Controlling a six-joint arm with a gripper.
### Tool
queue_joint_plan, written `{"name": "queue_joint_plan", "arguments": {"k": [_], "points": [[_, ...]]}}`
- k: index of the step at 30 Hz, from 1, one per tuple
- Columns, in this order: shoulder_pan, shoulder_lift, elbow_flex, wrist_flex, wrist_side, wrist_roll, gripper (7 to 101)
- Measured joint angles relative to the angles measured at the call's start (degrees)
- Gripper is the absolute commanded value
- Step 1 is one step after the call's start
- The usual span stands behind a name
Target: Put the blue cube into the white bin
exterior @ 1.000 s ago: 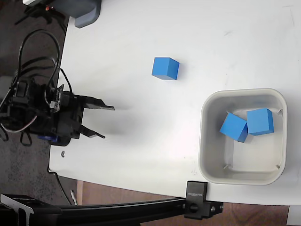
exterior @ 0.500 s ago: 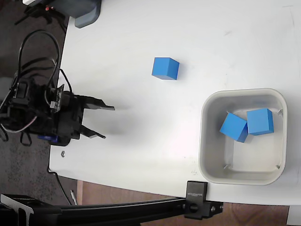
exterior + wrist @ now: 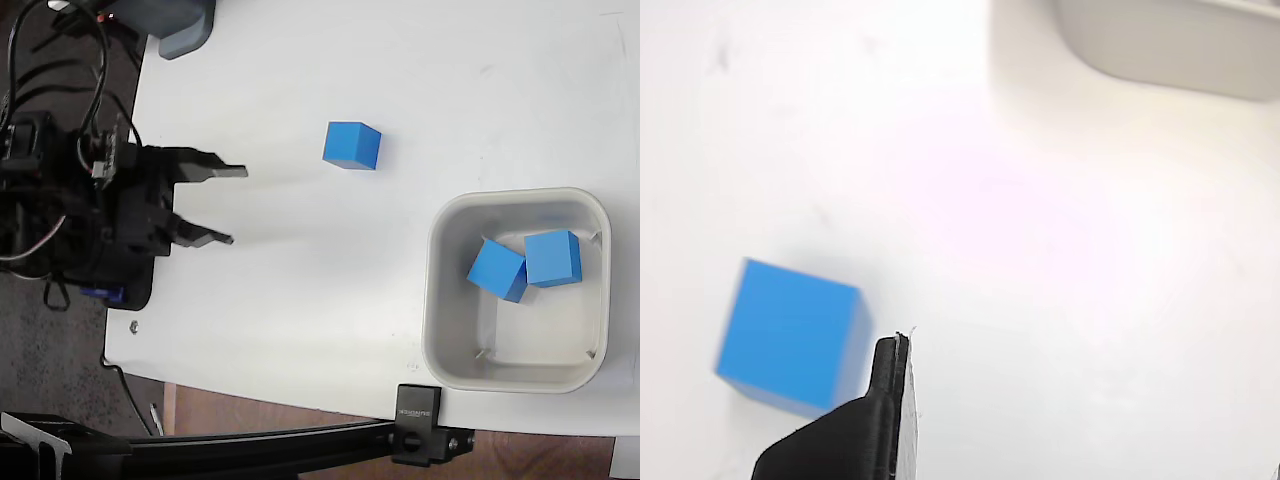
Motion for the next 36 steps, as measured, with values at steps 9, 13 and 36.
{"name": "queue_joint_plan", "arguments": {"k": [9,13,36], "points": [[-14.85,-12.3,-2.46,-13.71,15.64,12.04,100.3],[-14.5,-14.24,-1.58,-15.64,15.64,14.24,100.3],[-18.9,-36.39,-11.07,-20.3,17.14,24.17,100.3]]}}
